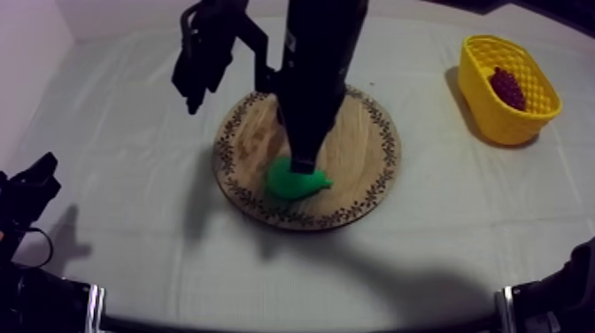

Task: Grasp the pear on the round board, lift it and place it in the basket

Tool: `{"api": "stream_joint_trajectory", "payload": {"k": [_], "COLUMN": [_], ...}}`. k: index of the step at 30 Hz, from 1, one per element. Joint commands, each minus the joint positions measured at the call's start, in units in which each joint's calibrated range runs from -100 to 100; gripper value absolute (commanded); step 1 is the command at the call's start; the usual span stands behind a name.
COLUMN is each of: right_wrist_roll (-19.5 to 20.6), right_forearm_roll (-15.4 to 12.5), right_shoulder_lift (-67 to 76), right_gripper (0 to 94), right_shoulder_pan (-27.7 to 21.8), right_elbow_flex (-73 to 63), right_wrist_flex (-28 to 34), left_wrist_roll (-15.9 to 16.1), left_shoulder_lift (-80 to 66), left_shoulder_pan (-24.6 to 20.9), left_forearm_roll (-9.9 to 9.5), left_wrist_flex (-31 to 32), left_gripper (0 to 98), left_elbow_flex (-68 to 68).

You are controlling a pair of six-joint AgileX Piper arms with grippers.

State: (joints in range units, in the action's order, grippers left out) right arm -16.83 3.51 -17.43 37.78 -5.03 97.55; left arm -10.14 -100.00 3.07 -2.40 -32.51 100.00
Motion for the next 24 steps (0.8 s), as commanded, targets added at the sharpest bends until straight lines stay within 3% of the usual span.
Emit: {"api": "stream_joint_trajectory", "payload": {"k": [1, 9, 13, 17, 24], "right_wrist_roll": [-0.23, 2.58, 2.63, 2.22, 0.22], "right_forearm_roll": [-0.3, 0.36, 1.59, 3.75, 4.3], "right_shoulder_lift": [-0.62, -1.53, -1.22, -1.11, -1.7], "right_gripper": [24.0, 59.5, 71.7, 78.3, 80.5], "right_shoulder_pan": [-0.13, -0.23, 0.29, 1.09, 0.88], "right_elbow_flex": [-1.42, -2.04, -0.73, -0.12, 0.86], "right_wrist_flex": [-0.13, -0.54, -1.02, -1.59, -3.65], "left_wrist_roll": [0.01, 0.01, 0.01, 0.01, 0.01], "left_shoulder_lift": [0.0, 0.0, 0.0, 0.0, 0.0], "left_shoulder_pan": [0.01, 0.01, 0.01, 0.01, 0.01], "left_forearm_roll": [-0.02, -0.02, -0.02, -0.02, -0.02], "left_wrist_flex": [0.01, 0.01, 0.01, 0.01, 0.01], "left_gripper": [0.1, 0.1, 0.1, 0.1, 0.1], "left_elbow_flex": [0.0, 0.0, 0.0, 0.0, 0.0]}}
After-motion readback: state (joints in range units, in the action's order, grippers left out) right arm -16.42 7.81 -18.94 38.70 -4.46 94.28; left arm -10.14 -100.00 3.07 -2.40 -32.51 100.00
